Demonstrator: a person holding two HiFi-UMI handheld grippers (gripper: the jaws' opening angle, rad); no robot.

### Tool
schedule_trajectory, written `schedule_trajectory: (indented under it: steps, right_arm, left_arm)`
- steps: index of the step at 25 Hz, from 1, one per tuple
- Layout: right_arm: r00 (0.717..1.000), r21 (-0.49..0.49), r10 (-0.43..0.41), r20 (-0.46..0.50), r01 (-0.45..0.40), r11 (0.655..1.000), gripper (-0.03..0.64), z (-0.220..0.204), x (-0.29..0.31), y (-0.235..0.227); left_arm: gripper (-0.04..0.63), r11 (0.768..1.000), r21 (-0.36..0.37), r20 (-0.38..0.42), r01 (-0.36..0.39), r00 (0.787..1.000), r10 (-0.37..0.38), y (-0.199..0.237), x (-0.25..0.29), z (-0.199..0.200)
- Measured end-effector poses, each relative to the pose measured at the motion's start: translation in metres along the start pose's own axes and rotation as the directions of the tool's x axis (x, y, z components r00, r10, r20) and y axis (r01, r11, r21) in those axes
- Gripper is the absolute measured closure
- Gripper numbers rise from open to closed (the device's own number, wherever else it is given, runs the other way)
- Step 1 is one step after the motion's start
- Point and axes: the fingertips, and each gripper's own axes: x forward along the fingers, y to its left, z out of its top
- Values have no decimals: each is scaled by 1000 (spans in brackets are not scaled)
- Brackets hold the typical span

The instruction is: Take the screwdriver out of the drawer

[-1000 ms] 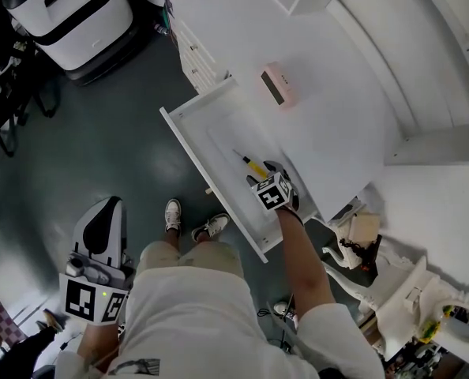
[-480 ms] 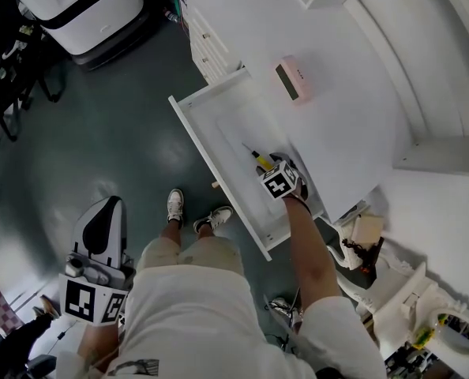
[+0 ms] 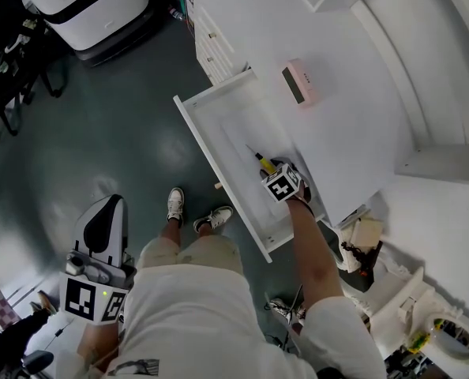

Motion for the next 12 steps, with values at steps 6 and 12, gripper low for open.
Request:
schedule_trajectory:
  steps: [6,12]
  right_arm:
    - [999,9,44,-17,-44,999,465,0,2,6]
    - [998,36,51,-28,-50,998,469,1,3,5]
  left_arm:
    - [580,1000,-9,2,0,1000,0,1,-1,-2]
    - [580,1000,-11,11,9,1000,-9,-2,-2,-1]
